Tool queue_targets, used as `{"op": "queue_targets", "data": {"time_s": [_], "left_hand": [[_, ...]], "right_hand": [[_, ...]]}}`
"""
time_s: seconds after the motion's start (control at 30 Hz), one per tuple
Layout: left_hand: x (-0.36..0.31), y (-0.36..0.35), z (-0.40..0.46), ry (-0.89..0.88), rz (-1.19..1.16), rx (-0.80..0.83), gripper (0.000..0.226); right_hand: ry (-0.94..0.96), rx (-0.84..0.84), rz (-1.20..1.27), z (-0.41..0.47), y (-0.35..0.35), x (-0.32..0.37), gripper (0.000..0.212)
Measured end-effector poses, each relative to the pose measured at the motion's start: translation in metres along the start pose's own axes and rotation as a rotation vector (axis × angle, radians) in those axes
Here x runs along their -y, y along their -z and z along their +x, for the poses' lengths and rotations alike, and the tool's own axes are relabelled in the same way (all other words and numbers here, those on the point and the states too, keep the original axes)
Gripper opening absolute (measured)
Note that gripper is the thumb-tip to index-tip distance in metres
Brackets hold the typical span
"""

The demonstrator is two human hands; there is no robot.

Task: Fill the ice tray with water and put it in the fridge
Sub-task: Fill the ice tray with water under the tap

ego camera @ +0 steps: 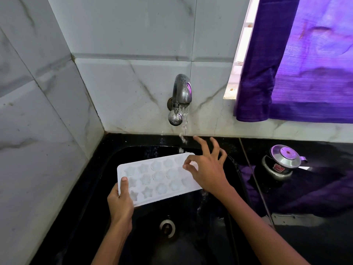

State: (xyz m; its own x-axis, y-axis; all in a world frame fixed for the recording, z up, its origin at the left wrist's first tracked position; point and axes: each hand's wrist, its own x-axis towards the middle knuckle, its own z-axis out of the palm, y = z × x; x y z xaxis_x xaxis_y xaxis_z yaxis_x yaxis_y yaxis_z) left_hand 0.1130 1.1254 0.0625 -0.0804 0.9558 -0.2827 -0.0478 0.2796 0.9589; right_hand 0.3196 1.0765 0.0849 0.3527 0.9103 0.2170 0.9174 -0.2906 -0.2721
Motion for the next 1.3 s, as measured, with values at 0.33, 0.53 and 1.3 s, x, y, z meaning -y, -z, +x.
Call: {"op": "queue_targets", "data": {"time_s": [0.33, 0.53, 1.3], "left_hand": [[-0.001, 0.002, 0.002, 0.032, -0.061, -0.023, 0.026], [-0.001, 0.004, 0.003, 0.047, -0.078, -0.007, 0.032], [-0.005, -0.003, -0.006, 0.002, -0.081, -0.008, 0.025]], "right_hand": [[0.089, 0.275, -0.05, -0.005, -0.001, 0.007, 0.046], [0.112, 0.284, -0.026, -0.005, 0.001, 0.013, 0.043], [0.014, 0.18, -0.186, -0.013, 0.005, 0.026, 0.053]]}}
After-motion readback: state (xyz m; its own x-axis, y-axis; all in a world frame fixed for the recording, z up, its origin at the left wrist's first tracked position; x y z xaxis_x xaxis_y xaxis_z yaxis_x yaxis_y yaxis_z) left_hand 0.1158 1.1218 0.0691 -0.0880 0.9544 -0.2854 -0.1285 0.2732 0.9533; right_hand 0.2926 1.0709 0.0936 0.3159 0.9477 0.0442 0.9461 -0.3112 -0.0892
